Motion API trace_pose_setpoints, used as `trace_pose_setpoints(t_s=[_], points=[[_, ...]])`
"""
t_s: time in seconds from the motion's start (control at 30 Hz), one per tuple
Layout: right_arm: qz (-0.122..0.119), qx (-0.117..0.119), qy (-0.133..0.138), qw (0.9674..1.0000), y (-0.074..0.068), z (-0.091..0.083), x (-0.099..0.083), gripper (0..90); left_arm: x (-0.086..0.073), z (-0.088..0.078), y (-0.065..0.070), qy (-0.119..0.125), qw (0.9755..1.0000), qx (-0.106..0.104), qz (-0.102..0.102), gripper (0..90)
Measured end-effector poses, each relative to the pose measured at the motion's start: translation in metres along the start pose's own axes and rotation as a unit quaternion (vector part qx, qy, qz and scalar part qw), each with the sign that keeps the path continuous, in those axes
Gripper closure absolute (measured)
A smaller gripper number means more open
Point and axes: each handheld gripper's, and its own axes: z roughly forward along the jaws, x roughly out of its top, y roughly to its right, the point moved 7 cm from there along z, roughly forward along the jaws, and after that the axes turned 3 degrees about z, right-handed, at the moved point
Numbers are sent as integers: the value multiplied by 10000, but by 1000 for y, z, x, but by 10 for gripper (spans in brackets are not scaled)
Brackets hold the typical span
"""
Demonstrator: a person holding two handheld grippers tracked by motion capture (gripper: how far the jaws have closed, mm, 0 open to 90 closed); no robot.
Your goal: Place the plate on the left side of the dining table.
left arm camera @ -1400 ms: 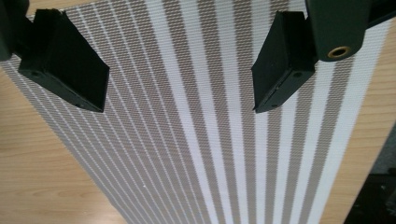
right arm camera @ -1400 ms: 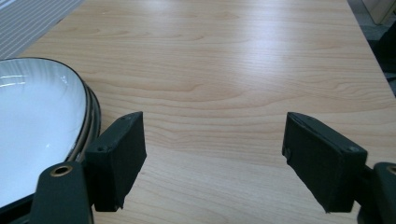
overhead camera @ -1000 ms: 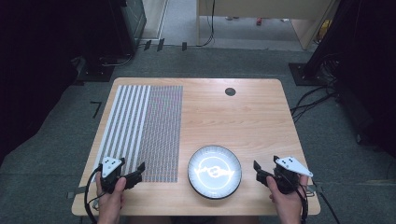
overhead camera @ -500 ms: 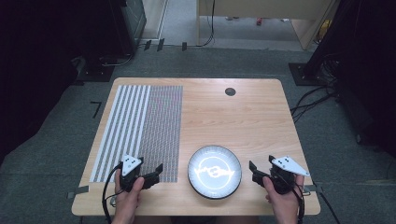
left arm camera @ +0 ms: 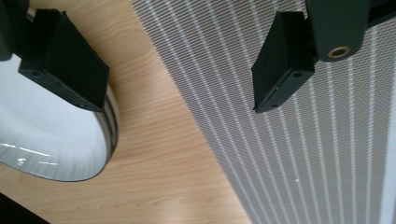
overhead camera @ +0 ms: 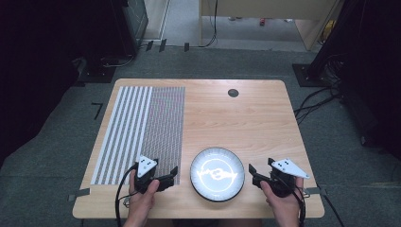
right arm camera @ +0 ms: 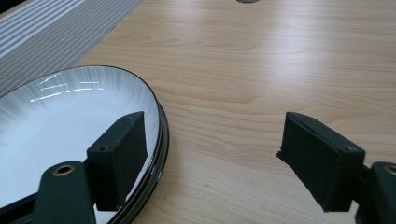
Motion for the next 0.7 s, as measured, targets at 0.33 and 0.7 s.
trace_pose_setpoints(t_s=[0.33, 0.7], points=[[239, 123, 19, 9996, -8, 5, -4, 399, 5, 10, 32, 107, 9989, -446, 72, 185], [450, 724, -233, 9961, -26, 20, -18, 621, -2, 20, 61, -105, 9955, -938, 66, 474]])
